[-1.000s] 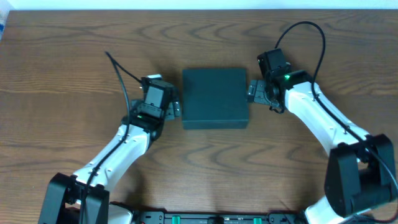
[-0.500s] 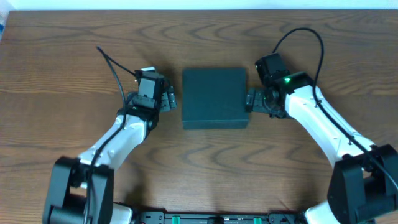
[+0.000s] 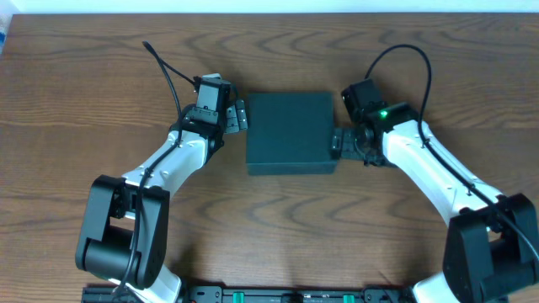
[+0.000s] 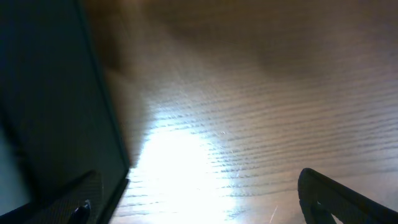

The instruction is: Pack container

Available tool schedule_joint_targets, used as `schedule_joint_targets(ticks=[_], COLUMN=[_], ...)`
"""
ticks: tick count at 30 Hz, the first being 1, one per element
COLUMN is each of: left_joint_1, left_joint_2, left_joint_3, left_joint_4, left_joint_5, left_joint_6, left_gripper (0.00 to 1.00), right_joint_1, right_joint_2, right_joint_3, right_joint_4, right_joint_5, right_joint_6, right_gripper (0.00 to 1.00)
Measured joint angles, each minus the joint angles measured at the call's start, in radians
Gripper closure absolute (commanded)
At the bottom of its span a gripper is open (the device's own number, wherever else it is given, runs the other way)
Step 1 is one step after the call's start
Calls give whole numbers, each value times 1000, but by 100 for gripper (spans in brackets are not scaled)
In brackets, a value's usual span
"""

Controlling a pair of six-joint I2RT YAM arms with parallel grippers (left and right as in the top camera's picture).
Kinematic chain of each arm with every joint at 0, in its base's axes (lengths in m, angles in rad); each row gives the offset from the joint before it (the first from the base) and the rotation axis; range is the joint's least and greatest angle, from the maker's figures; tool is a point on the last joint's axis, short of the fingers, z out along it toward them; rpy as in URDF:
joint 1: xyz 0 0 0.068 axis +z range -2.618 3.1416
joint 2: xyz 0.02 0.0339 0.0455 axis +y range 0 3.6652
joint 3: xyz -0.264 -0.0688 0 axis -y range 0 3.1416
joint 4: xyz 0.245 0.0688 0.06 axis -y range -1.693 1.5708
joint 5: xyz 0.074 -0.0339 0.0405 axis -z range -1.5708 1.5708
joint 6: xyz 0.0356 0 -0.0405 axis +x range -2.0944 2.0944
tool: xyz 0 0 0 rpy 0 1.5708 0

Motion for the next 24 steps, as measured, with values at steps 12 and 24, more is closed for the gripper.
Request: schedule_joint_targets(ticks=[12, 24], left_joint_1=[0, 0], left_joint_2=[8, 8], left_joint_3=[0, 4], left_joint_4=[29, 9], left_joint_5=[34, 24], left_joint_6=[3, 3], left_gripper=[4, 4], right_joint_1=[6, 33], right_joint_2=[0, 0], right_joint_3=[-38, -43], right_joint_4=[32, 50], right_joint_5=[-16, -9], right_joint_6=[0, 0], right_gripper=[1, 1])
